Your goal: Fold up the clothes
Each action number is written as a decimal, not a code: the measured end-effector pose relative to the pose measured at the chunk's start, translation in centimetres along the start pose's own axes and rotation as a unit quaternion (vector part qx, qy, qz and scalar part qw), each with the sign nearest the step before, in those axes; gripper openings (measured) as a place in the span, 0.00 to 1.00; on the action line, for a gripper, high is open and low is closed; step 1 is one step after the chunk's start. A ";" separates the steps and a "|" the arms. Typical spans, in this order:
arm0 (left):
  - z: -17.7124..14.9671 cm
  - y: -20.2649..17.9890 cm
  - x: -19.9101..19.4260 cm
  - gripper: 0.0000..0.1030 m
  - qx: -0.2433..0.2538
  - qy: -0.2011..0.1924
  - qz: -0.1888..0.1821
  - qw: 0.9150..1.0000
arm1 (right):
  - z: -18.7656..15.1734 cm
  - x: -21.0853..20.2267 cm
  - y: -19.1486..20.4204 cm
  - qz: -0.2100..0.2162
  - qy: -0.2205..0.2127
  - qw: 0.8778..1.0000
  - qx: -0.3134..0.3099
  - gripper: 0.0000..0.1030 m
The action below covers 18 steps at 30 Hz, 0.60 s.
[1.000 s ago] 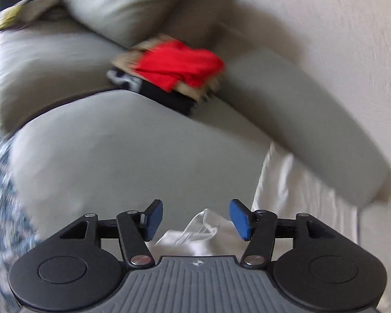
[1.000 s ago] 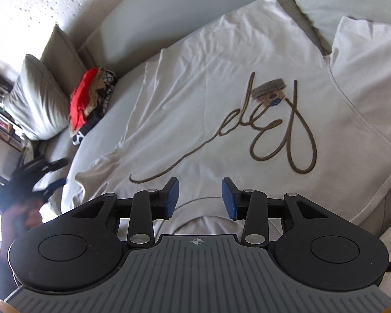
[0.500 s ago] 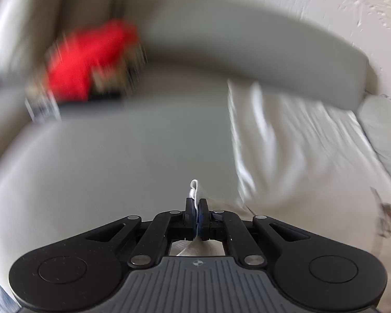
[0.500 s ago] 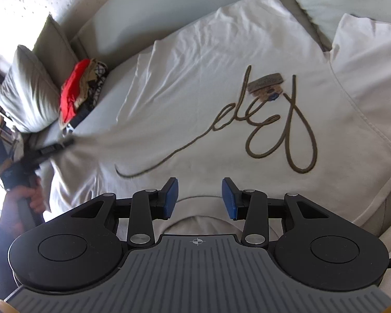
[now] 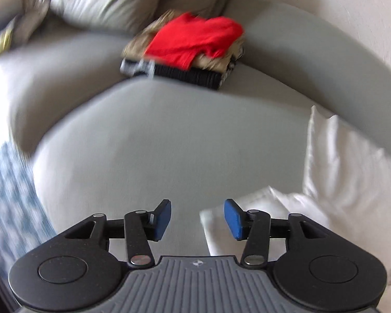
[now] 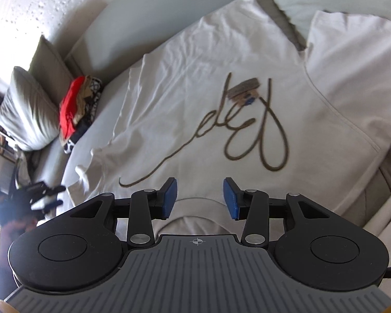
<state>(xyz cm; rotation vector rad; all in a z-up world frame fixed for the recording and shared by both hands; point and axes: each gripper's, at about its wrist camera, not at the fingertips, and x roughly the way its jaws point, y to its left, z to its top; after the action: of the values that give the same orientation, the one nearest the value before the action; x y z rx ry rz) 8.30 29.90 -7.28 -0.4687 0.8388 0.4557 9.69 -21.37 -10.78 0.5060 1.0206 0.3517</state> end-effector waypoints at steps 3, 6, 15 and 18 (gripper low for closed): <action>-1.2 1.5 -0.6 0.42 -0.067 0.020 -0.051 0.996 | -0.3 0.2 -0.2 0.001 0.005 1.000 0.006 0.46; -1.6 1.2 0.1 0.42 -0.080 0.026 -0.059 0.995 | -0.5 0.1 0.1 0.004 0.006 1.000 -0.004 0.46; -0.8 -2.8 -0.7 0.00 0.023 -0.015 0.027 0.999 | -1.0 -0.4 0.6 0.001 0.003 1.000 -0.020 0.46; -1.2 -1.1 -2.2 0.00 -0.008 -0.036 0.040 0.998 | -1.0 -0.1 0.3 -0.002 0.009 1.000 -0.016 0.46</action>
<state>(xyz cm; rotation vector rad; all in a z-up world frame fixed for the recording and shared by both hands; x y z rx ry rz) 6.92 27.89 -6.06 -0.4308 0.7864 0.5509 8.79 -20.93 -10.97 0.4724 1.0318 0.3687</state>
